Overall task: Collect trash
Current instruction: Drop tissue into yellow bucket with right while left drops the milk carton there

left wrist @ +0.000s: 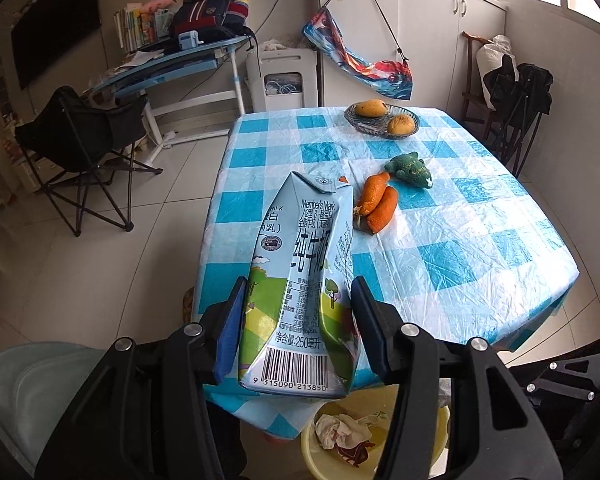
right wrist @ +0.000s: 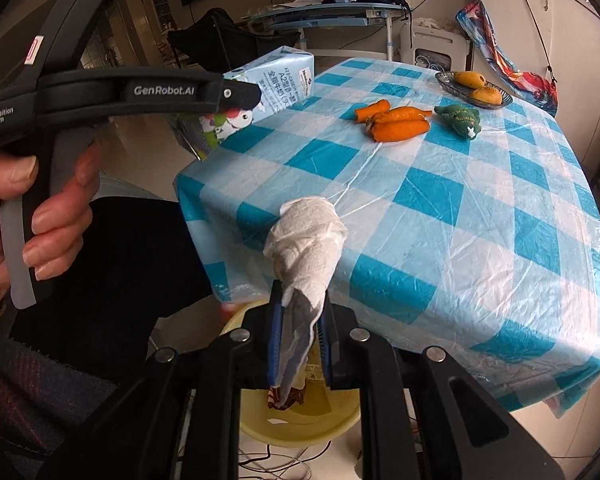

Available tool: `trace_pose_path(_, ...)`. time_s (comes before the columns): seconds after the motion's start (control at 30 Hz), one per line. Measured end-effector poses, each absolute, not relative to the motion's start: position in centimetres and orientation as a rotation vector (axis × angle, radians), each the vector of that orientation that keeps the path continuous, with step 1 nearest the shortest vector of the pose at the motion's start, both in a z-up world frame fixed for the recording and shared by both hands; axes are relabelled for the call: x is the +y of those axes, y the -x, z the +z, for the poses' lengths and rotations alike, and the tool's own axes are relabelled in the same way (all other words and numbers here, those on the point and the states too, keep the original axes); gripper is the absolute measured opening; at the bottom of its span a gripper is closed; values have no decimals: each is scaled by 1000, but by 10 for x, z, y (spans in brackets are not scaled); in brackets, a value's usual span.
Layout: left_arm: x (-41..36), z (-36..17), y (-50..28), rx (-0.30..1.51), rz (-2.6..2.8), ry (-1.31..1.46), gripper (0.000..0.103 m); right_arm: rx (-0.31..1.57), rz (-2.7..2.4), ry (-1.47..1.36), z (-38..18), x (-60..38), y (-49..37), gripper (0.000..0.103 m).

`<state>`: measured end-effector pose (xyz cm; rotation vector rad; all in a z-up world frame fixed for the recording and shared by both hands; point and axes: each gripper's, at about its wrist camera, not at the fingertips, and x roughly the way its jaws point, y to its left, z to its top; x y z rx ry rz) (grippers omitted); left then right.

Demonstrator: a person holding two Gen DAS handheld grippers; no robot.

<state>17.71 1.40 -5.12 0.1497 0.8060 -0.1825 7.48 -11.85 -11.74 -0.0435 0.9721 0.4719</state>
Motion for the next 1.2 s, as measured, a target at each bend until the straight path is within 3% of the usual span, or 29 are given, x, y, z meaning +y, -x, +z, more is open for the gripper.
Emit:
trace_pose_path(0.2,19,-42,-147,794,-173,-142,50,1010,481,73,-127,-113,-57,18)
trace_pose_path(0.3,22,-39,-135,791,-170,-141,50,999,466,96,-130,-112,-49,54)
trace_pose_path(0.83,32,-52,-91,851,-196,-102,50,855,315,84,-108,-133,-45,75)
trace_pose_path(1.2,29,-70,-72,907,-225,-102,50,822,275,90,-105,-138,-44,79)
